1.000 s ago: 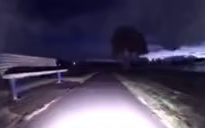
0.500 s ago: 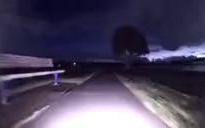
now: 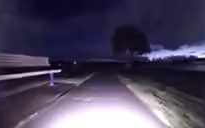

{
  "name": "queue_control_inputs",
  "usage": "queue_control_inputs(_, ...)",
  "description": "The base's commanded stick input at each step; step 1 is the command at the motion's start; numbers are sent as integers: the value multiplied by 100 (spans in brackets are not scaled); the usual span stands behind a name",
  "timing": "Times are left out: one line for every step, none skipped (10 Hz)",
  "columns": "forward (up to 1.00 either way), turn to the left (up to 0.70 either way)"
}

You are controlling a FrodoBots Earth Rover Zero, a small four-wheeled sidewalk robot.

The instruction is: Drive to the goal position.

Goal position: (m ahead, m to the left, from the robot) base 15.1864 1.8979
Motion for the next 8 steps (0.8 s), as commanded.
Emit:
queue_control_inputs(70,0)
queue_control_inputs(70,0)
queue_control_inputs(70,0)
queue_control_inputs(70,0)
queue_control_inputs(70,0)
queue_control_inputs(70,0)
queue_control_inputs(70,0)
queue_control_inputs(70,0)
